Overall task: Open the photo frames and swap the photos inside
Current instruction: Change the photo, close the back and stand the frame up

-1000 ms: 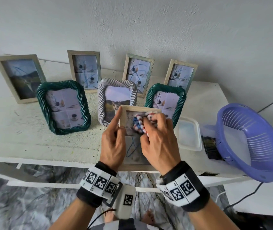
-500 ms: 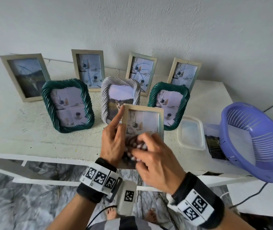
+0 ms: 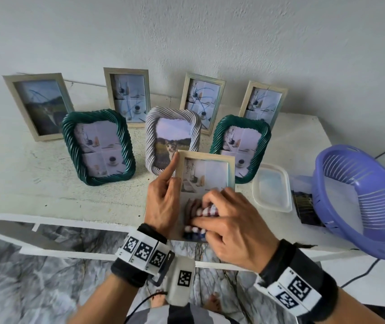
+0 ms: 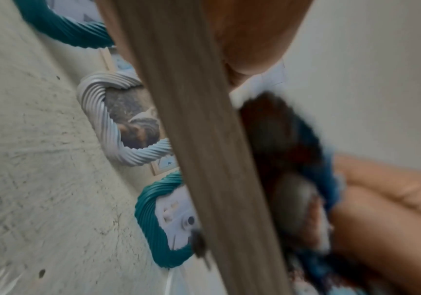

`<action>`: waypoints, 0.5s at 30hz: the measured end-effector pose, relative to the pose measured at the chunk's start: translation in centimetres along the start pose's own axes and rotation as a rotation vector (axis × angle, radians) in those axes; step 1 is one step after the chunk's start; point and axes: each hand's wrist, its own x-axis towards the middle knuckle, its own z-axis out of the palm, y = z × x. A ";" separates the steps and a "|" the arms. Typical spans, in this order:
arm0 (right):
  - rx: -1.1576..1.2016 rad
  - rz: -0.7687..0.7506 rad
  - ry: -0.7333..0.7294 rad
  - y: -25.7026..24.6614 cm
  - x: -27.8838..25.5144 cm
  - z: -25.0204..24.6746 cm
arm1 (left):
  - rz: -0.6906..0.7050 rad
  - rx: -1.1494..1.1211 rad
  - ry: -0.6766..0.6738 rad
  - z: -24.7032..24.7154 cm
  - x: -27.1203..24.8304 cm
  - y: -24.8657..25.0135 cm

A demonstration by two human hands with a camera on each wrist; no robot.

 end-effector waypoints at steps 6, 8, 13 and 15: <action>-0.079 0.169 0.132 3.9 1.0 -1.3 | -0.017 0.016 -0.003 -0.1 -0.1 0.0; -0.057 0.112 0.098 3.6 1.1 -1.2 | -0.031 -0.002 -0.005 -0.3 0.0 -0.3; 0.029 -0.053 -0.042 3.2 -1.1 -0.7 | -0.060 -0.050 0.027 -1.1 0.4 -0.5; 0.018 -0.015 0.013 3.4 -0.6 -0.9 | -0.052 -0.053 0.031 -1.0 0.5 -0.3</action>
